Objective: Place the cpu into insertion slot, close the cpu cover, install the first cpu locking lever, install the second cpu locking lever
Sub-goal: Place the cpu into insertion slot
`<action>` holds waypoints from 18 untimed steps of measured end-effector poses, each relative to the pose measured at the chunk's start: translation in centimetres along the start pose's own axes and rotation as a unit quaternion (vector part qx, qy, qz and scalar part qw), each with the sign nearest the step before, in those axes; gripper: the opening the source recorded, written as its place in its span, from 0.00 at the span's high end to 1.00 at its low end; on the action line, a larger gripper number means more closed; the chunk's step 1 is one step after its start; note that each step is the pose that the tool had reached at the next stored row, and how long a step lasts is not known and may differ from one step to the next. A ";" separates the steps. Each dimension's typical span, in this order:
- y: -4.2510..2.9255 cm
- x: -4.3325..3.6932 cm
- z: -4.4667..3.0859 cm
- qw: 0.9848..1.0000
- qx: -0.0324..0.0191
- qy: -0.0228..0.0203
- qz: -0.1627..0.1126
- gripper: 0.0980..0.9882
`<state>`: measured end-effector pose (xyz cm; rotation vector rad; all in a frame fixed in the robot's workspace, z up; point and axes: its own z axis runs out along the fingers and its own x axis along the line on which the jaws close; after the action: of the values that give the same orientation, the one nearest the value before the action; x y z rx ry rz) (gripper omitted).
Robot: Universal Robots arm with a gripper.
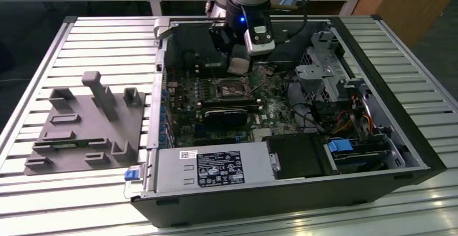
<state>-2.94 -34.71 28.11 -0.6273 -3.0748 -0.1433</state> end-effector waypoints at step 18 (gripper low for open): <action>-0.09 -0.02 0.97 0.987 -0.003 -0.015 0.162 0.51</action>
<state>-2.93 -34.71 27.14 -1.1247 -2.9456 -0.1421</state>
